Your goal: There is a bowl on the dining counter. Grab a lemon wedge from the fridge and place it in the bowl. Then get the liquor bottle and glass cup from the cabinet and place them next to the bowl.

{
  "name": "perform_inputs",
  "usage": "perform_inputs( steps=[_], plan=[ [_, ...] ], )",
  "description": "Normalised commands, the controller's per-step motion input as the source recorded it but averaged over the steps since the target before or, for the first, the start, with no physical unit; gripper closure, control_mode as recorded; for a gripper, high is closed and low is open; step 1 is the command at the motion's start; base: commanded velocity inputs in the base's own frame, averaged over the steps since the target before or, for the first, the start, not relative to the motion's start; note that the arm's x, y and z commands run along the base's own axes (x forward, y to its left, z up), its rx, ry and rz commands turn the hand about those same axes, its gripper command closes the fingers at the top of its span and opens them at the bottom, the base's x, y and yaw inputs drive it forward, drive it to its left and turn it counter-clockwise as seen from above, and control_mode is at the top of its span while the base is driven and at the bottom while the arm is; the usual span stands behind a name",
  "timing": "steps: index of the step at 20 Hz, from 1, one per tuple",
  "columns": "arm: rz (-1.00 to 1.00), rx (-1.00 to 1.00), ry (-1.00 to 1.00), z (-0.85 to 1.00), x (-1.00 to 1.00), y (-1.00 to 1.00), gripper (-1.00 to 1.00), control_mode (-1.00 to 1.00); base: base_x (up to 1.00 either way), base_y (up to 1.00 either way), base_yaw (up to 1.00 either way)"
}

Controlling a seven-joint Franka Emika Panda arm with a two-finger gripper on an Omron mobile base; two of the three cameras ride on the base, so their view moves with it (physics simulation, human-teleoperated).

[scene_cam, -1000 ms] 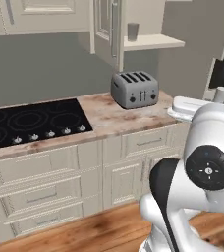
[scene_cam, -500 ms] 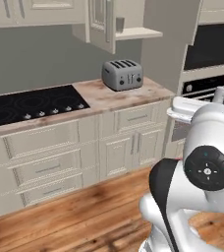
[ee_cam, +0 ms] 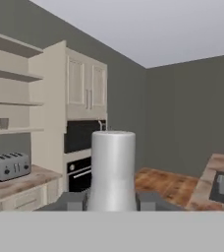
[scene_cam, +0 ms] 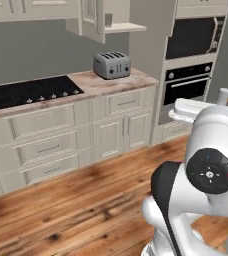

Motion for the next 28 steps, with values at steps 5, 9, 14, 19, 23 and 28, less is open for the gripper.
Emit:
perform_inputs(
  steps=[5, 9, 14, 19, 23, 28],
  plan=[
    [0.00, 0.00, 0.00, 0.00, 0.00, 0.00, 1.00, 1.00, -1.00, 0.07, -0.10],
    [0.00, 0.00, 0.00, 0.00, 0.00, 0.00, 1.00, 1.00, -1.00, -0.27, -0.04],
    [0.00, 0.00, 0.00, 0.00, 0.00, 0.00, 1.00, 1.00, -1.00, -0.49, -0.02],
    [0.00, 0.00, 0.00, 0.00, 0.00, 0.00, 1.00, 1.00, -1.00, -0.56, 0.00],
    [0.00, 0.00, 0.00, 0.00, 0.00, 0.00, 1.00, 1.00, -1.00, -0.55, 0.00],
    [0.00, 0.00, 0.00, 0.00, 0.00, 0.00, 1.00, 1.00, -1.00, -0.62, 0.00]
  ],
)
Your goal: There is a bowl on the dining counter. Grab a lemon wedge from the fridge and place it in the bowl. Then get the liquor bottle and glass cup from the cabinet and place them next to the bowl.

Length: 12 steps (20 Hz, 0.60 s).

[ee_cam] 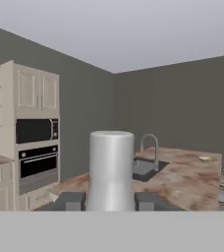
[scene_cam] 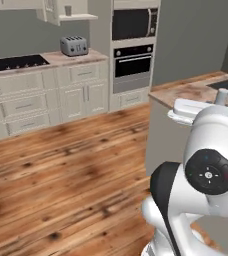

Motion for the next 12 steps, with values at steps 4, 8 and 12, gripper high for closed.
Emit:
perform_inputs(
  steps=[4, 8, 12],
  plan=[
    [0.00, 0.00, 0.00, 0.00, 0.00, 0.00, 1.00, 1.00, -1.00, -0.75, 0.00],
    [0.00, 0.00, 0.00, 0.00, 0.00, 0.00, 1.00, 1.00, -1.00, -0.91, 0.00],
    [0.00, 0.00, 0.00, 0.00, 0.00, 0.00, 1.00, 1.00, -1.00, -0.99, 0.01]
  ],
)
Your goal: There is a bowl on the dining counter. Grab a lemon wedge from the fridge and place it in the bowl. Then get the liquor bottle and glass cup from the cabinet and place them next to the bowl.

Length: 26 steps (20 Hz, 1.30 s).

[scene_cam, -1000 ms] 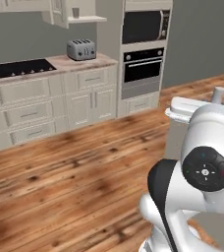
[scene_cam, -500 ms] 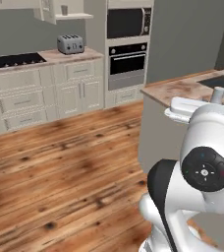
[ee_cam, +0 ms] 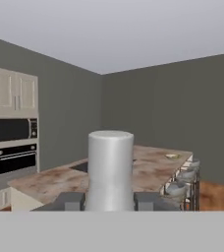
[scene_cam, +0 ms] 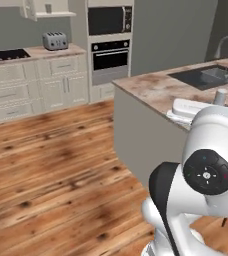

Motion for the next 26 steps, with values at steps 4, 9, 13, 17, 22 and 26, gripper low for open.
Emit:
perform_inputs(
  steps=[4, 9, 13, 17, 22, 26],
  plan=[
    [0.00, 0.00, 0.00, 0.00, 0.00, 0.00, 1.00, 1.00, -0.90, -1.00, 0.07],
    [0.00, 0.00, 0.00, 0.00, 0.00, 0.00, 1.00, 1.00, -0.49, -1.00, 0.13],
    [0.00, 0.00, 0.00, 0.00, 0.00, 0.00, 1.00, 1.00, -0.20, -1.00, 0.17],
    [0.00, 0.00, 0.00, 0.00, 0.00, 0.00, 1.00, 1.00, -0.08, -1.00, 0.19],
    [0.00, 0.00, 0.00, 0.00, 0.00, 0.00, 1.00, 1.00, 0.00, -1.00, 0.21],
    [0.00, 0.00, 0.00, 0.00, 0.00, 0.00, 1.00, 1.00, 0.00, -1.00, 0.21]
  ],
)
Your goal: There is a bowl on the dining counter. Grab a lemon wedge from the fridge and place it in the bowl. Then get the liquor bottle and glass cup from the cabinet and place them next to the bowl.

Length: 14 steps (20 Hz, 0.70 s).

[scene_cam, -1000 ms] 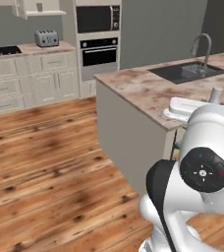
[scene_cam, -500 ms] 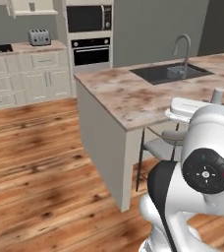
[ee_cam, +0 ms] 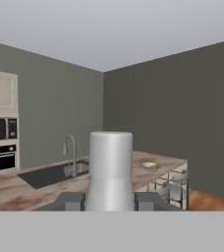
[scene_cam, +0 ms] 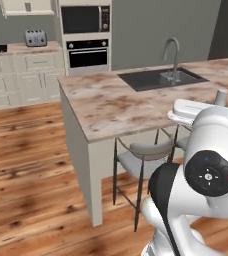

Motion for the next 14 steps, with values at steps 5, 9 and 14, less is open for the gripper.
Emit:
perform_inputs(
  steps=[5, 9, 14],
  plan=[
    [0.00, 0.00, 0.00, 0.00, 0.00, 0.00, 1.00, 1.00, 0.00, -1.00, 0.20],
    [0.00, 0.00, 0.00, 0.00, 0.00, 0.00, 1.00, 1.00, 0.04, -1.00, 0.18],
    [0.00, 0.00, 0.00, 0.00, 0.00, 0.00, 1.00, 1.00, 0.07, -1.00, 0.19]
  ],
)
